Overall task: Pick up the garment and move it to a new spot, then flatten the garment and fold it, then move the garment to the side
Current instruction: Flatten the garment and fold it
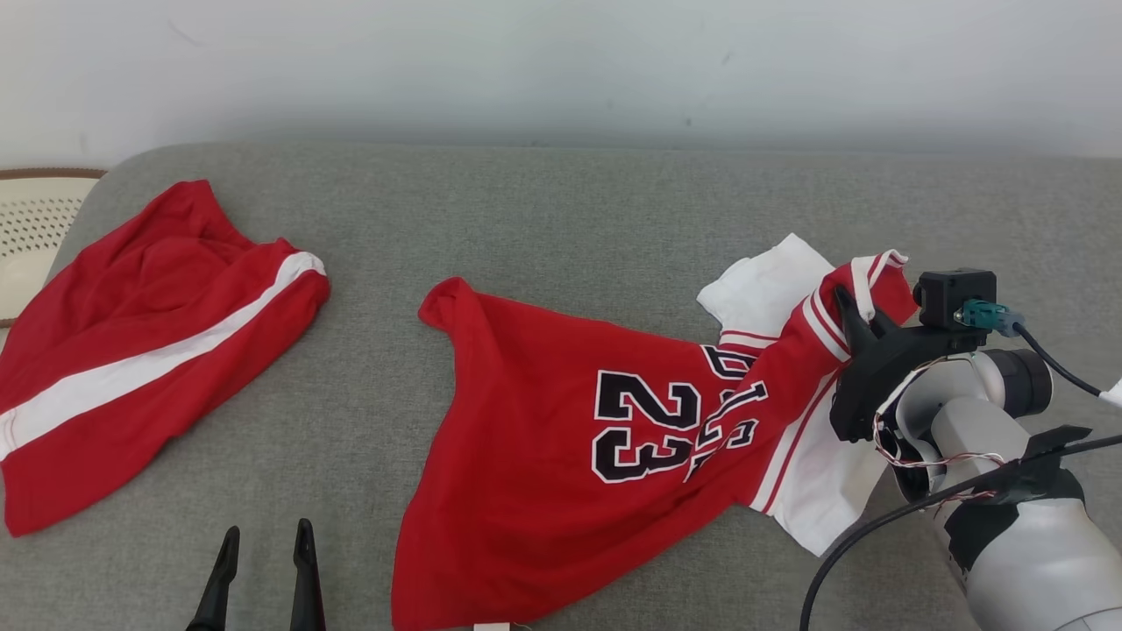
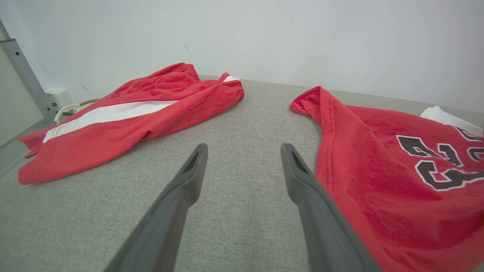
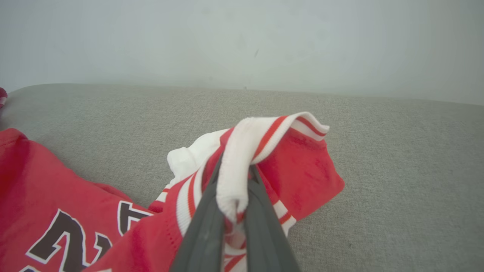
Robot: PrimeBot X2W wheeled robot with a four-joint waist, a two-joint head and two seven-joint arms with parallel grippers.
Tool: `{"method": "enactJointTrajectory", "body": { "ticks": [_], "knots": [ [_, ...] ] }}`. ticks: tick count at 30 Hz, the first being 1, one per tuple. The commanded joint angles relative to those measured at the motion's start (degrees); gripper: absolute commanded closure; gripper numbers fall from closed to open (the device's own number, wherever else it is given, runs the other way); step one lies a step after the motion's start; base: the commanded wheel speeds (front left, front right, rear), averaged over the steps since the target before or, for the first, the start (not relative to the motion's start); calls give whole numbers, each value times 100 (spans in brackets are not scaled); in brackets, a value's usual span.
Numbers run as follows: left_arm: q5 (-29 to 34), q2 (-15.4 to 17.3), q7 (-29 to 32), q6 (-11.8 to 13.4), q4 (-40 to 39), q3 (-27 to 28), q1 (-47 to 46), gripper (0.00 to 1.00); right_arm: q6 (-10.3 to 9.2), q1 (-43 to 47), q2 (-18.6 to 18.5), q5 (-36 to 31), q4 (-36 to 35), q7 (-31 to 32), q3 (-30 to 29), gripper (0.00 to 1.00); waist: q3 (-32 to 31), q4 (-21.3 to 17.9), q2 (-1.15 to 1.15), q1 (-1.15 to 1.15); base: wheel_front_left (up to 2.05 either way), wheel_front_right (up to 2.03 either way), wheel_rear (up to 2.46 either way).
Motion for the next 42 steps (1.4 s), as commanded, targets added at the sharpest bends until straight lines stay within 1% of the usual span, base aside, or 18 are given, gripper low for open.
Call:
{"method": "enactJointTrajectory", "body": {
  "ticks": [1,2,3,4,5,9,13,17,21,23,25,27,33,42],
  "knots": [
    [-21,3,-16,-25,35,10,-40,0,-1,-67,34,23,68,-47,62,100,13,43,0,-1,0,0,0],
    [-24,3,-16,-33,52,16,-46,0,-1,-95,44,17,150,-111,97,100,10,60,0,-1,0,0,0],
    [-24,2,-16,-32,73,23,-50,0,-1,-115,44,9,226,-201,129,90,3,72,0,-1,0,0,0],
    [-25,3,-16,-39,86,26,-49,0,-1,-123,52,17,306,-275,165,16,-7,79,0,-1,0,0,0],
    [-28,2,-16,-42,95,30,-43,0,-1,-116,64,54,373,-331,193,0,-19,82,0,-1,0,0,0],
    [-28,3,-16,-19,111,12,12,0,-1,-50,10,127,505,-594,252,0,-92,54,0,-1,0,0,0],
    [-4,2,-16,-15,98,10,73,0,-1,132,-108,130,293,-758,162,0,-170,-38,0,-1,0,0,0],
    [4,2,-17,-24,72,-11,115,0,-1,439,-265,81,-182,-769,-60,0,-217,-138,0,-1,0,0,0],
    [-9,3,-17,-19,53,-15,141,0,-1,1048,-423,-27,-780,-772,-390,0,-251,-197,0,-1,0,0,0],
    [-14,3,-17,-15,37,-9,148,0,-1,1347,-471,-101,-1050,-774,-577,0,-258,-220,0,-1,0,0,0],
    [-15,3,-17,-9,29,-8,155,0,0,1507,-481,-127,-1177,-773,-630,0,-257,-231,0,-1,0,0,0],
    [-21,4,-17,-4,15,-1,162,0,0,1826,-469,-144,-1364,-772,-654,0,-243,-254,0,-1,0,0,0],
    [-27,3,-17,-24,12,16,103,0,-1,2362,-373,-29,-1808,-563,-619,0,-180,-298,0,-1,0,0,0],
    [-1,3,-17,-71,47,19,62,0,-1,2662,-72,128,-1914,-377,-641,0,-179,-215,0,-1,0,0,0]
  ]
}}
